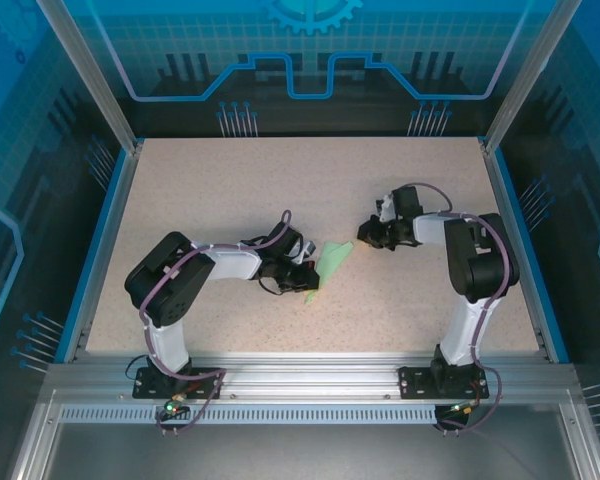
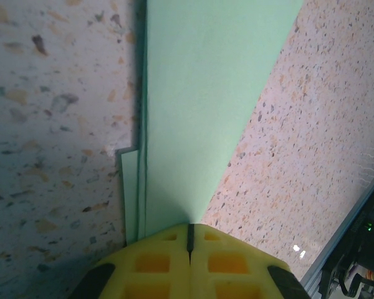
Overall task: Fold a paper plane with a square sheet of paper (fold left side to right side)
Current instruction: Fold the wing for the fifth time at the center of the table.
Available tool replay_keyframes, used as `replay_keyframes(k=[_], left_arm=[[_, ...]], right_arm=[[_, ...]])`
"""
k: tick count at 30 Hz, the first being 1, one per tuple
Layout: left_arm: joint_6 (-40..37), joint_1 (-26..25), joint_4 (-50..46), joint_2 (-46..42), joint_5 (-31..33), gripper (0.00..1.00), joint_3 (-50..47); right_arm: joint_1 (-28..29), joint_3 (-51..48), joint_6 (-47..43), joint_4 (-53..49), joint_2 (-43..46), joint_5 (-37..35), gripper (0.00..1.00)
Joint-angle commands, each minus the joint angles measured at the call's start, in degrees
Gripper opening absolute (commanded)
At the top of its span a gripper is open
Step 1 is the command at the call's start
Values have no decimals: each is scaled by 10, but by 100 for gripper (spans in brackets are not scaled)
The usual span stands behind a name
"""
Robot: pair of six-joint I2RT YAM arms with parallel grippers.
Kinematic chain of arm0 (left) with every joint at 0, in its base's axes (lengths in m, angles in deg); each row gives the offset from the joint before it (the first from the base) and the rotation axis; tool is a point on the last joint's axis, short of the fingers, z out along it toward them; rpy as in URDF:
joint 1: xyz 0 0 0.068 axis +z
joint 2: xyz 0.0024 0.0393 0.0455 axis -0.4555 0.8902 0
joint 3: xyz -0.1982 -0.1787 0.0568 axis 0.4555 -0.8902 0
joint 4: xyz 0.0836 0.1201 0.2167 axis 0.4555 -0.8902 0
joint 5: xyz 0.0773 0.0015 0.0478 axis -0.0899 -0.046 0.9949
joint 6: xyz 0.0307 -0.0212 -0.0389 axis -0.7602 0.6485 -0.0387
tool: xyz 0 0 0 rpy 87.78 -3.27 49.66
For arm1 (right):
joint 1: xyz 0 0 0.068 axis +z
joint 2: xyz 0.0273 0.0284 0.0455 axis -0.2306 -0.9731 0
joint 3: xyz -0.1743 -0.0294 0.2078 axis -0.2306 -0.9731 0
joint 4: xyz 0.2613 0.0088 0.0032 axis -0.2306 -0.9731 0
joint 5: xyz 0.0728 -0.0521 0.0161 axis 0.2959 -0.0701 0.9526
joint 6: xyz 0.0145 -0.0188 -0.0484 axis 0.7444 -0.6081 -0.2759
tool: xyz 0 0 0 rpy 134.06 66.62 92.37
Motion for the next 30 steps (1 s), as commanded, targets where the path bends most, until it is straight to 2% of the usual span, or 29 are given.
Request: replay_keyframes(k=[1, 5, 10, 15, 19, 24, 30], left_arm=[[-17, 3, -57, 8, 13, 0, -27], [-17, 3, -55, 3, 13, 0, -29], [-15, 3, -52, 1, 13, 0, -31], [-15, 2, -53, 0, 14, 0, -31], [-15, 3, -51, -2, 12, 0, -32], [-13, 3, -48, -6, 9, 0, -34], [-10, 3, -50, -30, 0, 3, -29]], right_arm=[[-11, 0, -10, -8, 41, -23, 10], [11, -38, -7, -7, 111, -21, 10], [77, -103, 35, 32, 150, -19, 10], [144, -132, 83, 91, 128, -19, 10], [174, -128, 100, 114, 99, -25, 10], [192, -125, 111, 124, 70, -34, 10], [194, -125, 118, 80, 52, -55, 10]])
